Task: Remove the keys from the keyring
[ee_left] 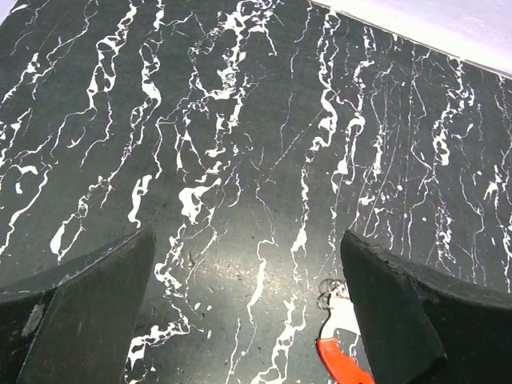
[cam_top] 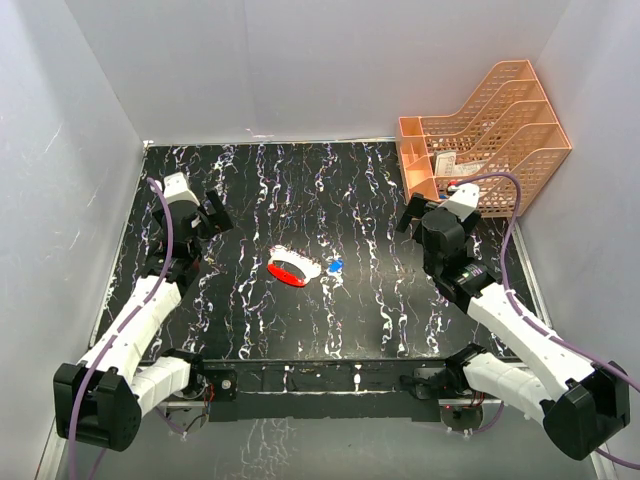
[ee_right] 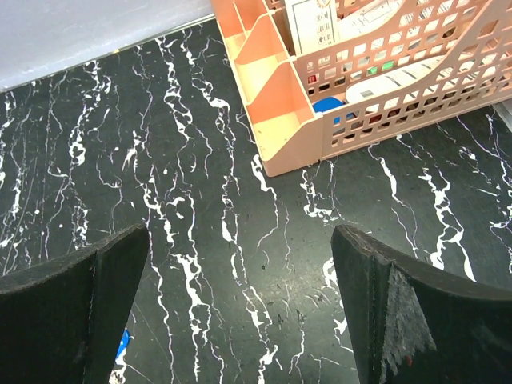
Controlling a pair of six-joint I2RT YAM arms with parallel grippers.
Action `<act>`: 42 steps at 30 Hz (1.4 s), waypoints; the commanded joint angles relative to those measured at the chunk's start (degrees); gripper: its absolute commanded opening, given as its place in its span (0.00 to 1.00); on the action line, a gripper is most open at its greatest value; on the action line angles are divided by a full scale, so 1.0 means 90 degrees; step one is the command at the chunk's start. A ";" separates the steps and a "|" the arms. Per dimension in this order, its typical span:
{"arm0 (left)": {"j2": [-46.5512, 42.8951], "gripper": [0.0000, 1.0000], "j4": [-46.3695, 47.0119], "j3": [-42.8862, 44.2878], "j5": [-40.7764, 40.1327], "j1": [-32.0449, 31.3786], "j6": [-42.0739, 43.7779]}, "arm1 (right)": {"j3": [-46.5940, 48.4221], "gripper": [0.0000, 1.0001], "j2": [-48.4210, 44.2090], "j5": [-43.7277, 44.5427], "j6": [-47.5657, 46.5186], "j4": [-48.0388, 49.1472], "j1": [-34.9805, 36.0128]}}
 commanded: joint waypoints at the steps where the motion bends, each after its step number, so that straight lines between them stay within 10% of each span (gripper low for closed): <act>1: 0.0012 0.99 -0.0052 0.0098 -0.0174 -0.0044 0.0046 | 0.0149 0.98 -0.0030 0.0161 0.0005 0.0074 0.0012; 25: -0.0385 0.99 0.0005 -0.0059 0.0381 -0.0166 0.0157 | -0.0061 0.98 0.0251 -0.1766 -0.0448 0.0313 0.0032; 42: 0.0128 0.99 0.1094 -0.0315 0.2753 -0.0851 0.0566 | -0.0491 0.40 0.0619 -0.3784 -0.1361 0.1290 0.0637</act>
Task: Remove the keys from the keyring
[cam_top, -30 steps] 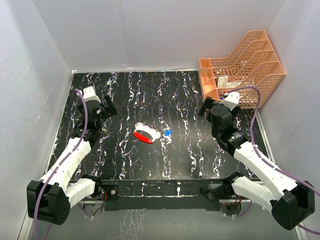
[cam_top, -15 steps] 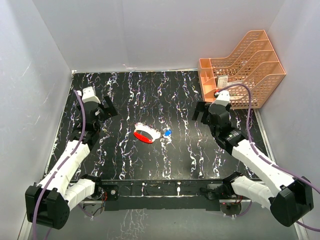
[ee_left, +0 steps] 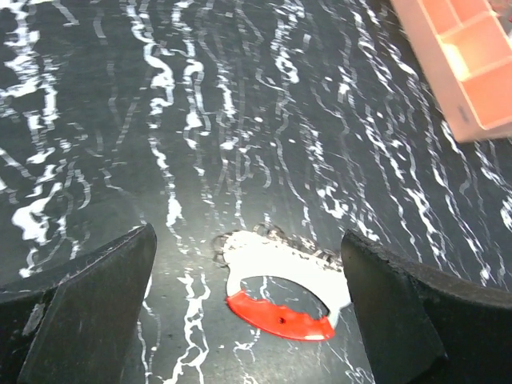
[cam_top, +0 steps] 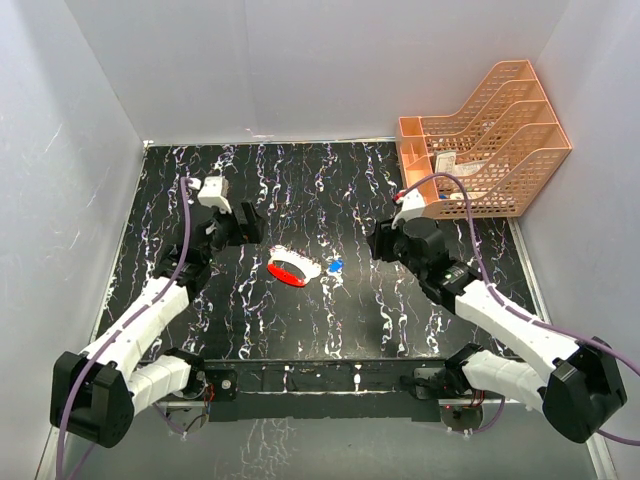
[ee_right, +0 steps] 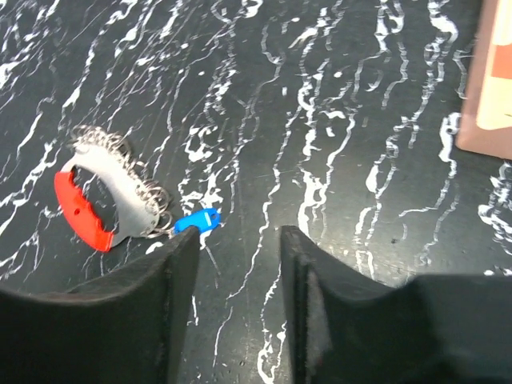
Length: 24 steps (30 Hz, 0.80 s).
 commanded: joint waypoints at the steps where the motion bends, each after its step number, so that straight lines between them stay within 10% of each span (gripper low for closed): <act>1: -0.0025 0.99 0.0335 -0.0041 0.0912 -0.0163 0.0283 | -0.0235 0.36 0.0071 -0.0769 -0.0524 0.0920 0.0169; 6: -0.0163 0.99 0.0475 -0.0406 0.0818 -0.0174 -0.0040 | -0.0847 0.00 -0.0131 -0.0953 -0.0453 0.1748 0.0184; 11: -0.0384 0.99 0.0540 -0.0637 0.0725 -0.0168 -0.0162 | -0.0924 0.00 0.0010 -0.1086 -0.0422 0.1939 0.0183; 17: -0.0327 0.95 0.0384 -0.0633 0.0703 -0.0171 -0.0088 | -0.0824 0.33 0.0745 -0.1720 -0.0366 0.1958 0.0184; 21: -0.0276 0.33 0.0474 -0.0727 0.0742 -0.0168 -0.0151 | -0.0793 0.38 0.1135 -0.1941 -0.0265 0.2133 0.0198; 24: -0.0285 0.10 0.0450 -0.0745 0.0759 -0.0170 -0.0160 | -0.0821 0.39 0.1267 -0.2130 -0.0254 0.2379 0.0244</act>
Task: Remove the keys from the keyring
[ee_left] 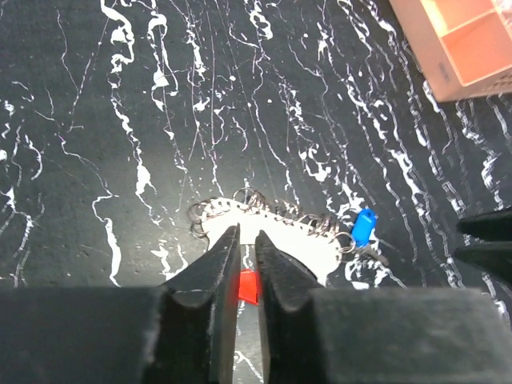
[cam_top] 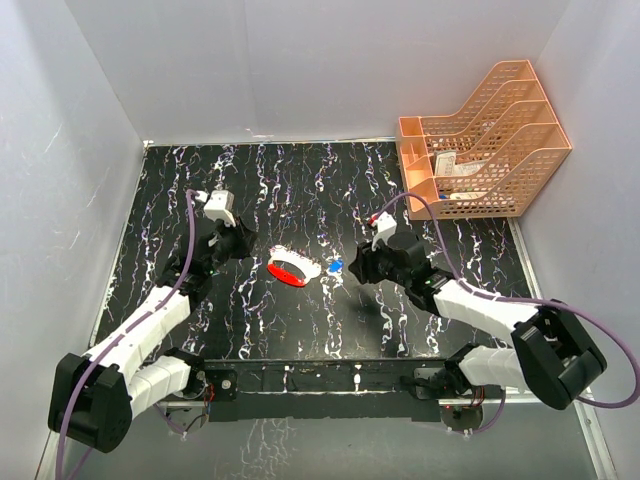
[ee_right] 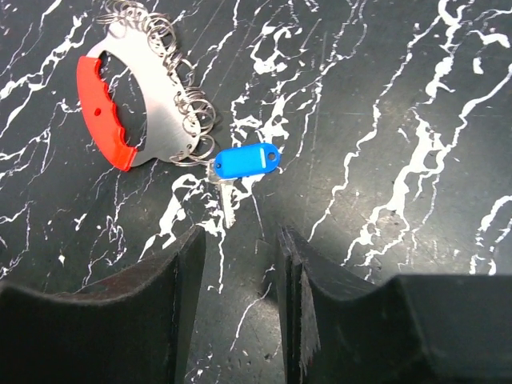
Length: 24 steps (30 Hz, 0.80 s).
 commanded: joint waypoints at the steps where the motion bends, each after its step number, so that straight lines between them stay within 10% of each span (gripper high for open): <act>1: -0.0130 0.05 0.0075 -0.0074 0.0126 -0.0011 -0.0010 | 0.0178 0.40 0.0079 -0.0443 0.0050 0.0837 0.0090; 10: -0.0246 0.08 -0.0054 0.0000 0.0568 -0.0009 0.0174 | 0.0501 0.44 0.0765 -0.0739 -0.0263 0.0983 0.0417; 14: -0.0290 0.43 -0.0103 0.0076 0.0665 -0.0009 0.0075 | 0.0758 0.44 0.1164 -0.0631 -0.0379 0.0941 0.0634; 20: -0.0740 0.39 0.0015 -0.0127 0.0442 -0.0011 -0.0111 | 0.1045 0.43 0.1438 -0.0361 -0.0496 0.0882 0.0760; 24: -0.0956 0.15 -0.0203 -0.0276 -0.0529 -0.0013 -0.0707 | 0.1059 0.42 0.1230 -0.0035 -0.0407 0.0908 0.0755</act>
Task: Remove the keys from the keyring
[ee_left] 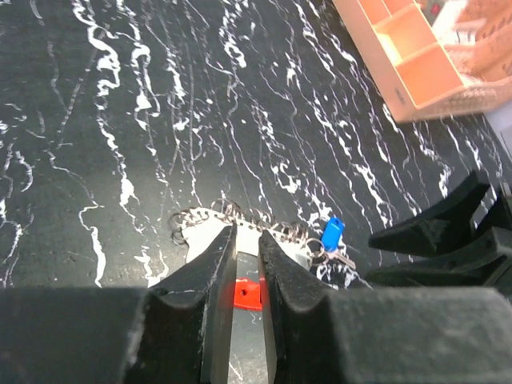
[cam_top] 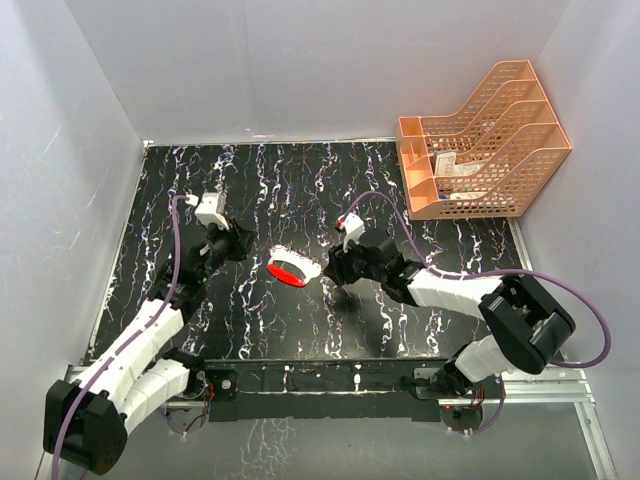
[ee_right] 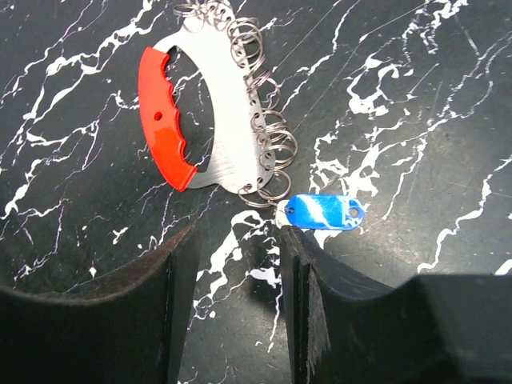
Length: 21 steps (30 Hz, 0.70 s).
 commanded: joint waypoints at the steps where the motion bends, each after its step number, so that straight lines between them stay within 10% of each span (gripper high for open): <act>1: -0.0292 0.15 -0.0166 -0.0177 -0.0884 -0.0008 -0.0598 | 0.0253 0.42 -0.0352 0.0522 0.0024 0.0374 0.0008; 12: 0.1520 0.06 -0.0760 0.0710 -0.0024 -0.0663 0.0445 | 0.0585 0.13 -0.1106 0.2168 0.1031 -0.0156 -0.0389; 18: 0.1855 0.22 -0.0804 0.1040 -0.0176 -0.1280 0.0786 | 0.0653 0.88 -0.1198 0.2093 0.0947 -0.0553 -0.0539; 21: 0.2014 0.16 -0.0731 0.1110 0.0125 -0.1301 0.0726 | 0.0358 0.82 -0.1599 0.2184 0.0925 -0.0222 -0.0546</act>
